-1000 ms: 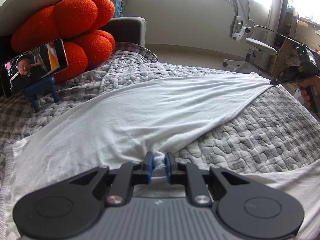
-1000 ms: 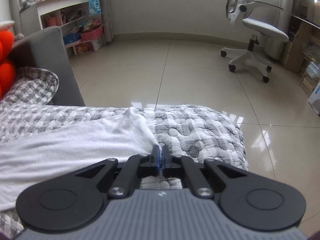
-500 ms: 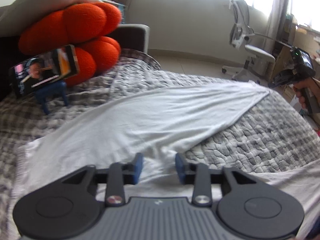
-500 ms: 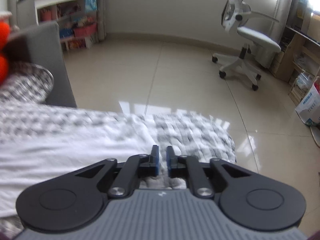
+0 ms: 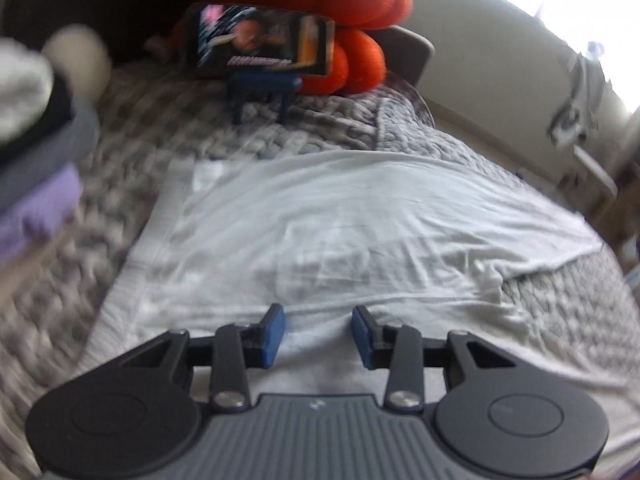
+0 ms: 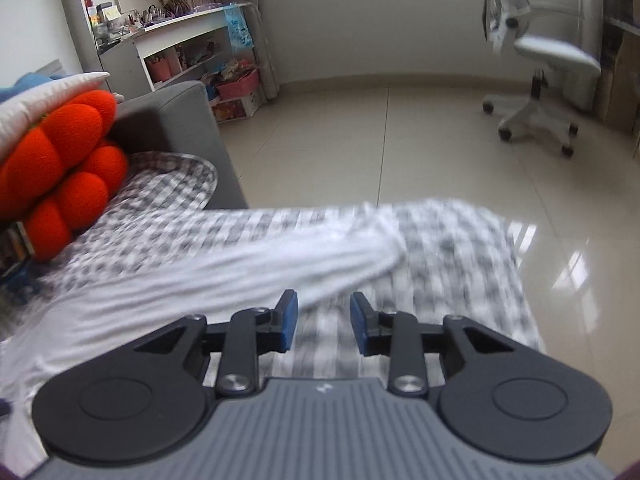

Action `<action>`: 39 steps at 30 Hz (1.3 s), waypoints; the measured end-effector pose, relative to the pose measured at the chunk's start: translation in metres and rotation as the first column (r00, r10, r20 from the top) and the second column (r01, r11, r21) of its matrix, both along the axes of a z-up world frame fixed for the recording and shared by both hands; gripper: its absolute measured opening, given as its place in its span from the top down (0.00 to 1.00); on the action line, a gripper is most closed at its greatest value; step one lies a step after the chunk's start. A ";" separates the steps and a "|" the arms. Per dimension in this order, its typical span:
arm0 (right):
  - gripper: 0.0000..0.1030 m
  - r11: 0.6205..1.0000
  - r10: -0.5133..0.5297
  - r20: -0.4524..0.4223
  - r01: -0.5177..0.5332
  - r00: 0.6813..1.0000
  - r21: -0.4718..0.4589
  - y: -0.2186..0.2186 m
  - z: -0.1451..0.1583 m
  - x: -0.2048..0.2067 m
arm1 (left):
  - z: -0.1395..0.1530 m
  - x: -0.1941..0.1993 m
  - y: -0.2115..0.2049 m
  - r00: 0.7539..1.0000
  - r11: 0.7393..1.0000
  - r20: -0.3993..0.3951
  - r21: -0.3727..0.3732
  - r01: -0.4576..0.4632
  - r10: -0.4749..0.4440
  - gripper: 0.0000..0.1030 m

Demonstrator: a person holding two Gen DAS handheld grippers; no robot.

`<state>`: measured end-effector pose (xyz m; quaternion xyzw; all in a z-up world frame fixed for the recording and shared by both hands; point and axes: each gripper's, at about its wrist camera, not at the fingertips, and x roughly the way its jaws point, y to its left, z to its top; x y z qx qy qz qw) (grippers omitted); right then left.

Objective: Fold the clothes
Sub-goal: 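Open both tools and release the white trousers flat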

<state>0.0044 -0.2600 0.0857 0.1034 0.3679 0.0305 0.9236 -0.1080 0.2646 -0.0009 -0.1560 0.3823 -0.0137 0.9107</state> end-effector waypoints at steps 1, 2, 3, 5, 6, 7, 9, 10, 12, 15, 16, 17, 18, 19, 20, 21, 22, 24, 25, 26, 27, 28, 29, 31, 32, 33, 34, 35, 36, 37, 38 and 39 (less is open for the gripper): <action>0.68 1.000 -0.011 -0.005 0.011 1.000 0.010 -0.001 -0.001 -0.009 | 0.000 -0.001 0.002 1.000 1.000 0.003 -0.017 -0.004 0.004 0.63; 0.68 1.000 -0.021 -0.009 0.022 1.000 0.020 -0.002 -0.001 -0.017 | 0.001 -0.001 0.003 1.000 1.000 0.002 -0.025 -0.010 0.010 0.63; 0.68 0.999 -0.031 -0.012 0.032 0.999 0.031 -0.003 -0.002 -0.026 | 0.003 -0.002 0.005 1.000 0.999 0.000 -0.028 -0.022 0.022 0.63; 0.68 0.996 -0.053 -0.020 0.054 0.998 0.065 -0.008 -0.002 -0.042 | 0.007 -0.004 0.010 0.999 0.998 0.000 -0.030 -0.046 0.046 0.62; 0.68 0.994 -0.061 -0.030 0.064 0.998 0.092 -0.012 -0.003 -0.051 | 0.007 -0.006 0.016 0.998 0.998 -0.001 -0.021 -0.063 0.063 0.62; 0.68 0.990 -0.068 -0.040 0.073 0.997 0.120 -0.014 -0.004 -0.061 | 0.007 -0.009 0.021 0.997 0.997 -0.003 -0.011 -0.081 0.081 0.62; 0.68 0.985 -0.076 -0.063 0.084 0.995 0.152 -0.015 -0.008 -0.079 | 0.003 -0.015 0.036 0.992 0.993 -0.023 -0.014 -0.121 0.121 0.63; 0.68 0.984 -0.075 -0.075 0.086 0.994 0.156 -0.015 -0.010 -0.088 | 0.002 -0.019 0.042 0.991 0.991 -0.024 -0.027 -0.129 0.128 0.63; 0.68 0.986 -0.069 -0.098 0.083 0.993 0.144 -0.014 -0.014 -0.103 | 0.001 -0.027 0.053 0.990 0.988 -0.023 -0.055 -0.142 0.141 0.63; 0.68 0.988 -0.068 -0.121 0.083 0.990 0.127 -0.012 -0.017 -0.120 | 0.004 -0.037 0.060 0.987 0.984 -0.022 -0.077 -0.158 0.157 0.63; 0.68 0.989 -0.066 -0.128 0.082 0.990 0.123 -0.011 -0.018 -0.125 | 0.005 -0.040 0.062 0.986 0.983 -0.022 -0.086 -0.164 0.163 0.63; 0.68 0.990 -0.065 -0.134 0.081 0.989 0.118 -0.010 -0.019 -0.129 | 0.005 -0.043 0.063 0.985 0.982 -0.023 -0.082 -0.170 0.169 0.63; 0.68 0.990 -0.064 -0.138 0.080 0.988 0.115 -0.009 -0.020 -0.133 | 0.004 -0.046 0.064 0.984 0.981 -0.024 -0.078 -0.179 0.177 0.63; 0.68 0.990 -0.063 -0.141 0.080 0.988 0.113 -0.007 -0.021 -0.137 | 0.003 -0.049 0.065 0.982 0.979 -0.025 -0.073 -0.188 0.187 0.63; 0.68 0.991 -0.063 -0.145 0.079 0.987 0.110 -0.006 -0.022 -0.140 | 0.003 -0.052 0.067 0.980 0.977 -0.024 -0.076 -0.197 0.195 0.63; 0.68 0.991 -0.062 -0.148 0.078 0.987 0.107 -0.005 -0.023 -0.144 | 0.003 -0.056 0.069 0.979 0.976 -0.025 -0.078 -0.203 0.201 0.63; 0.68 0.991 -0.062 -0.151 0.078 0.987 0.104 -0.003 -0.024 -0.147 | 0.004 -0.059 0.070 0.979 0.976 -0.027 -0.074 -0.205 0.203 0.63; 0.68 0.994 -0.052 -0.150 0.066 0.987 0.088 0.002 -0.024 -0.152 | 0.005 -0.063 0.071 0.979 0.978 -0.031 -0.049 -0.205 0.203 0.63; 0.68 0.995 -0.046 -0.148 0.059 0.988 0.080 0.004 -0.023 -0.154 | 0.006 -0.066 0.071 0.978 0.977 -0.034 -0.041 -0.208 0.207 0.63; 0.68 0.996 -0.040 -0.145 0.050 0.989 0.068 0.006 -0.023 -0.156 | 0.008 -0.069 0.072 0.977 0.977 -0.038 -0.034 -0.212 0.211 0.63; 0.68 0.998 -0.033 -0.142 0.041 0.989 0.056 0.008 -0.023 -0.159 | 0.009 -0.072 0.072 0.976 0.976 -0.041 -0.026 -0.216 0.215 0.63; 0.67 0.999 -0.026 -0.138 0.032 0.990 0.044 0.010 -0.023 -0.162 | 0.010 -0.075 0.073 0.975 0.975 -0.044 -0.018 -0.220 0.219 0.63; 0.67 0.999 -0.019 -0.135 0.023 0.991 0.032 0.012 -0.023 -0.165 | 0.012 -0.079 0.074 0.973 0.974 -0.046 -0.016 -0.226 0.225 0.63; 0.64 1.000 -0.004 -0.130 0.006 0.991 0.015 0.015 -0.023 -0.171 | 0.015 -0.088 0.074 0.972 0.973 -0.045 -0.014 -0.232 0.231 0.62; 0.63 1.000 0.004 -0.128 -0.003 0.992 0.006 0.017 -0.023 -0.175 | 0.016 -0.093 0.075 0.971 0.972 -0.045 -0.012 -0.234 0.233 0.62; 0.63 1.000 0.011 -0.126 -0.011 0.992 -0.002 0.018 -0.023 -0.178 | 0.017 -0.098 0.075 0.971 0.971 -0.044 -0.011 -0.237 0.236 0.62; 0.63 1.000 0.017 -0.125 -0.019 0.992 -0.011 0.019 -0.023 -0.182 | 0.017 -0.103 0.075 0.969 0.970 -0.046 -0.012 -0.244 0.243 0.62; 0.63 1.000 0.018 -0.126 -0.020 0.992 -0.016 0.018 -0.024 -0.185 | 0.017 -0.109 0.076 0.967 0.968 -0.049 -0.013 -0.251 0.250 0.62; 0.63 1.000 0.018 -0.128 -0.021 0.992 -0.020 0.017 -0.025 -0.189 | 0.016 -0.114 0.078 0.964 0.965 -0.052 -0.013 -0.263 0.262 0.62; 0.63 0.999 0.018 -0.129 -0.021 0.991 -0.024 0.016 -0.027 -0.192 | 0.015 -0.119 0.079 0.960 0.962 -0.056 -0.013 -0.274 0.273 0.61; 0.63 1.000 0.012 -0.132 -0.015 0.991 -0.022 0.015 -0.028 -0.196 | 0.013 -0.124 0.079 0.955 0.958 -0.069 0.012 -0.287 0.287 0.61; 0.63 1.000 0.005 -0.136 -0.008 0.991 -0.020 0.013 -0.030 -0.199 | 0.011 -0.129 0.080 0.950 0.953 -0.082 0.041 -0.299 0.302 0.61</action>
